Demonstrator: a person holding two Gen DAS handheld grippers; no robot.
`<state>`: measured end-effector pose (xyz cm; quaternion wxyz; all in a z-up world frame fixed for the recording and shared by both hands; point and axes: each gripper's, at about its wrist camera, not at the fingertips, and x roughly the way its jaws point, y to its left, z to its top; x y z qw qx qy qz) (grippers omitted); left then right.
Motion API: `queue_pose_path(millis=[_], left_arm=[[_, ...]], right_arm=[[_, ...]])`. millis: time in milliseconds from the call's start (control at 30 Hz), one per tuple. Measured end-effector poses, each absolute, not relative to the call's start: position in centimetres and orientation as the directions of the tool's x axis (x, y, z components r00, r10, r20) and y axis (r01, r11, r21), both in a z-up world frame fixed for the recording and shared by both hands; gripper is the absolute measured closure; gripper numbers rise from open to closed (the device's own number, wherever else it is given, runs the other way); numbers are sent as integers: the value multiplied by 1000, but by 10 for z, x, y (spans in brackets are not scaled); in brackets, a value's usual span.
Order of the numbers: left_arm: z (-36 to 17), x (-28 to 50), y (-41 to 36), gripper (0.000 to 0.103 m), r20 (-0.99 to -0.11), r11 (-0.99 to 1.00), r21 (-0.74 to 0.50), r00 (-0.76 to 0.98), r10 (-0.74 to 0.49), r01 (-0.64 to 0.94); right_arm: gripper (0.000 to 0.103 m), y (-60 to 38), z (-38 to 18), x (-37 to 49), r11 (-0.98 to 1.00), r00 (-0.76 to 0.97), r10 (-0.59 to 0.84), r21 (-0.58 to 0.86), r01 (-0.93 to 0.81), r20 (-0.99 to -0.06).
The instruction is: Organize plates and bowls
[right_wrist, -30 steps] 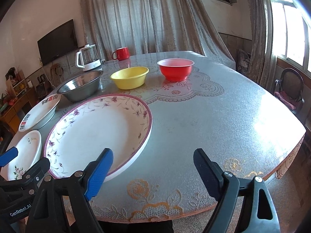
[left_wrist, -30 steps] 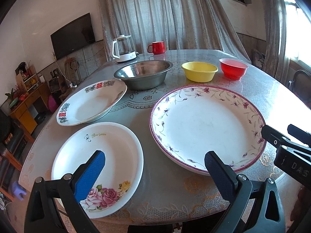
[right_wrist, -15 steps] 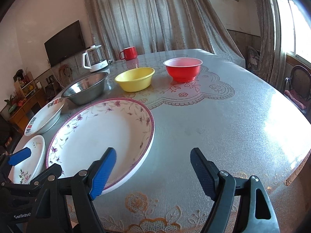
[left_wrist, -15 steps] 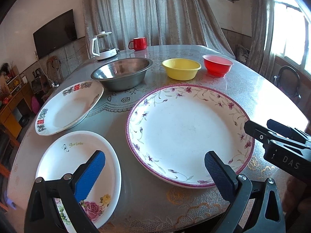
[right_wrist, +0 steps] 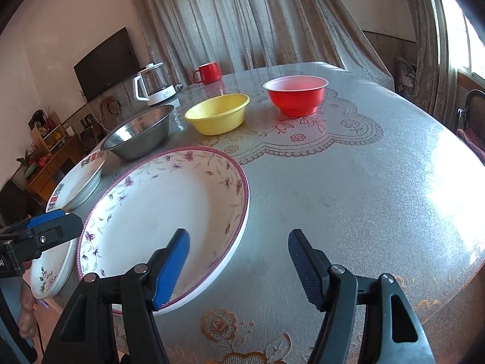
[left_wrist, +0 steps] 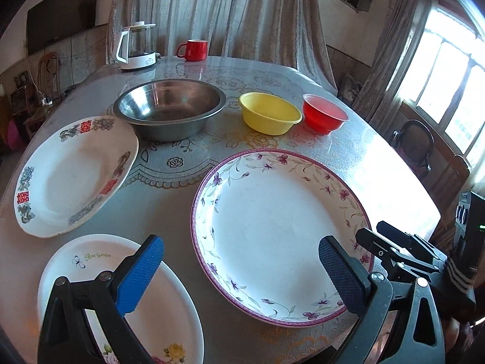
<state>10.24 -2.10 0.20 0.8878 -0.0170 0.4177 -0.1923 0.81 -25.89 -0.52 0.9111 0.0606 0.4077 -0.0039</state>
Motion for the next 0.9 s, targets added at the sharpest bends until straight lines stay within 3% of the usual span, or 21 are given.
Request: queue_pose_path(millis=[133, 200, 267, 500, 633, 733, 900], left_arm=[[3, 119, -15, 25, -750, 939, -150, 583, -312, 309], [0, 128, -14, 31, -766, 939, -142, 566, -304, 312], [-4, 135, -15, 53, -784, 937, -139, 542, -303, 322], [-26, 154, -16, 65, -840, 937, -140, 464, -283, 319], [-34, 157, -17, 84, -858, 936, -144, 431, -280, 323], [-35, 154, -21, 84, -855, 938, -108, 451, -258, 330], [-35, 155, -18, 85, -852, 941, -125, 452, -264, 313]], right_arm=[[43, -262, -7, 10, 991, 657, 60, 126, 53, -751], [47, -263, -8, 12, 990, 653, 69, 135, 51, -755], [57, -262, -9, 12, 990, 649, 77, 138, 43, -757], [57, -258, -14, 15, 987, 624, 113, 157, 15, -773], [57, -256, -15, 16, 986, 618, 130, 166, 1, -775], [62, -249, -16, 18, 983, 610, 165, 181, -36, -775], [63, -239, -17, 20, 994, 619, 105, 101, -42, -778]])
